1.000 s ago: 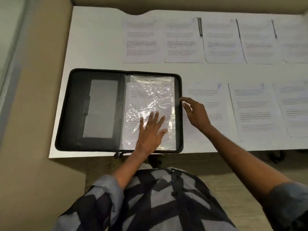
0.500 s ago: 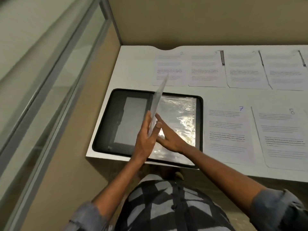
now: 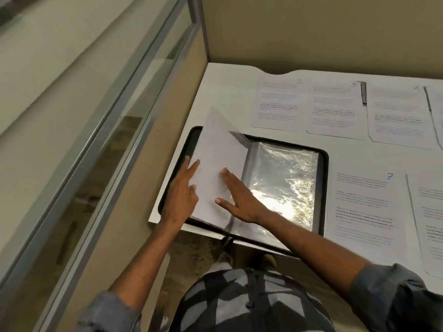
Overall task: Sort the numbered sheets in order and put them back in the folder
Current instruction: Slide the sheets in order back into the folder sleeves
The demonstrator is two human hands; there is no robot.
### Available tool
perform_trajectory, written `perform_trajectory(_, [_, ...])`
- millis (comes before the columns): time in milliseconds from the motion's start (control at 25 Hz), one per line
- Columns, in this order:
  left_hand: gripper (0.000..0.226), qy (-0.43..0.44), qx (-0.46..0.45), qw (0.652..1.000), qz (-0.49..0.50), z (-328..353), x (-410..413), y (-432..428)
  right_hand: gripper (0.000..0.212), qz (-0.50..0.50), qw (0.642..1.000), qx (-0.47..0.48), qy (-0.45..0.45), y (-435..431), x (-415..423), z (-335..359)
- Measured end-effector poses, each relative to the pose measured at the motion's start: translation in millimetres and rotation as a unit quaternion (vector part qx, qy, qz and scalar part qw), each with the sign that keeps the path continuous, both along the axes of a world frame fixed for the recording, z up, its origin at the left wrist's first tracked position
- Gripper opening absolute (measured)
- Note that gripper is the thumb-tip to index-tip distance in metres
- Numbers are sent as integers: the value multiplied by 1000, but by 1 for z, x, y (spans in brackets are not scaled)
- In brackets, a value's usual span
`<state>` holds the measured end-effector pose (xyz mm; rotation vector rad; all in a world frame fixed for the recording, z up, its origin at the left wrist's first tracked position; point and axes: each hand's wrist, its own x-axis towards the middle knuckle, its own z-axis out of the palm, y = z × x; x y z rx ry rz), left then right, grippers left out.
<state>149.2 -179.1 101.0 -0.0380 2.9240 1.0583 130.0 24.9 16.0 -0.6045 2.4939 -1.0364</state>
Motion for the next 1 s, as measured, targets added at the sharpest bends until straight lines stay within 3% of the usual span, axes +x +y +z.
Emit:
perform_trajectory(160, [59, -13, -60, 998, 22, -40, -13, -33, 85, 17, 998, 47, -31, -7, -11, -14])
perform_trajectory(320, [55, -80, -59, 995, 8, -84, -19, -57, 86, 51, 993, 99, -28, -12, -23, -30])
perform_trajectory(520, [67, -102, -200, 974, -36, -117, -21, -71, 102, 46, 991, 125, -8, -21, -23, -42])
perform_trajectory(640, [83, -94, -186, 973, -103, -131, -15, -61, 106, 56, 987, 153, 8, -24, -21, -45])
perform_trajectory(760, [84, -76, -176, 971, -144, -142, -17, -42, 95, 41, 988, 145, 30, -21, -29, -39])
perform_trajectory(1000, [85, -51, -156, 972, -166, -140, -92, 0, 82, -84, 974, 190, 89, 39, -115, -18])
